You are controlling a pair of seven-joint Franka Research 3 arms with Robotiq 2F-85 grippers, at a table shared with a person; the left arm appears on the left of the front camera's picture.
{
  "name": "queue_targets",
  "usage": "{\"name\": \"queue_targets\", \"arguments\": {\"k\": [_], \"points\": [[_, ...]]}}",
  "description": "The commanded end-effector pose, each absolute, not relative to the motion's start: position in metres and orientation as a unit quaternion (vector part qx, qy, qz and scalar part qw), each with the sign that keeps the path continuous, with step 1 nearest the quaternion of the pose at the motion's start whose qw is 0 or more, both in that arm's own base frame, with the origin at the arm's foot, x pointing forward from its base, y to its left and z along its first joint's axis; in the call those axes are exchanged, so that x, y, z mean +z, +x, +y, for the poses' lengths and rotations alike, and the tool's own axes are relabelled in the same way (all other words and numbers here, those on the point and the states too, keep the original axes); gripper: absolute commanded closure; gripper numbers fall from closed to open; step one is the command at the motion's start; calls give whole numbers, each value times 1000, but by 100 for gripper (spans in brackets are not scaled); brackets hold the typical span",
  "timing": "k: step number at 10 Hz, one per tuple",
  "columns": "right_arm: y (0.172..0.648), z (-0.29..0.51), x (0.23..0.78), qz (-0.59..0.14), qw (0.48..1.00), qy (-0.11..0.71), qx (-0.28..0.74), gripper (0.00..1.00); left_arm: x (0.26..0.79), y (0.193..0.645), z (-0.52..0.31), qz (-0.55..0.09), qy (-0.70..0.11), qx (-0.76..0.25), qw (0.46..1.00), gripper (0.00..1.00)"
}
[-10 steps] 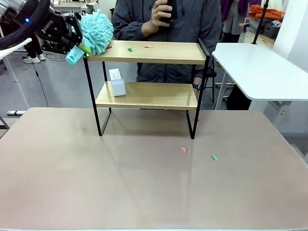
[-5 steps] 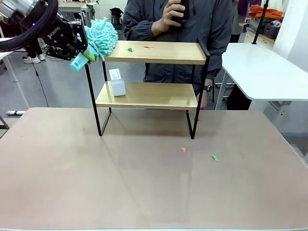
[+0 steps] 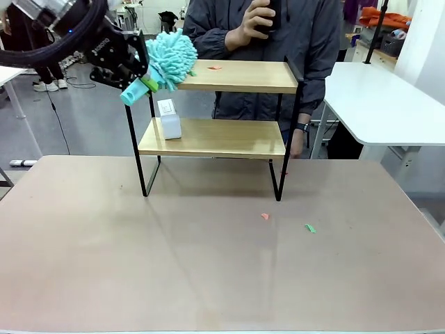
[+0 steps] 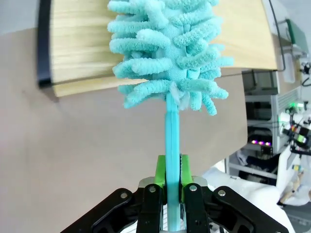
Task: Clean the shelf.
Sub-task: Clean the remaining tier of the Shelf with the Duster once objects are removed.
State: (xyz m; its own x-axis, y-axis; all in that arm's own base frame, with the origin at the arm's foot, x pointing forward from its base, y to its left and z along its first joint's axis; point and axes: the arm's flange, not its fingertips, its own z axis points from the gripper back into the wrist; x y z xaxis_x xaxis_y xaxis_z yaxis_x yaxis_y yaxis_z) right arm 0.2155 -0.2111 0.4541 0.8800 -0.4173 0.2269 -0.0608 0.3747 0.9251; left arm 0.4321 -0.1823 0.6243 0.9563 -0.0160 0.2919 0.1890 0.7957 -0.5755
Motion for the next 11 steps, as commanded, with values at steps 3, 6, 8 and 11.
{"name": "queue_targets", "arguments": {"k": [3,6,8,11], "points": [[217,-211,455,-228,796,551,-101,0,633,444,-209,-65,-330,-141,931,88],[217,-211,455,-228,796,551,-101,0,638,431,-220,22,-347,-244,905,88],[217,-211,455,-228,796,551,-101,0,645,415,-211,109,-364,-329,865,88],[217,-211,455,-228,796,551,-101,0,655,399,-194,149,-374,-388,829,88]]}}
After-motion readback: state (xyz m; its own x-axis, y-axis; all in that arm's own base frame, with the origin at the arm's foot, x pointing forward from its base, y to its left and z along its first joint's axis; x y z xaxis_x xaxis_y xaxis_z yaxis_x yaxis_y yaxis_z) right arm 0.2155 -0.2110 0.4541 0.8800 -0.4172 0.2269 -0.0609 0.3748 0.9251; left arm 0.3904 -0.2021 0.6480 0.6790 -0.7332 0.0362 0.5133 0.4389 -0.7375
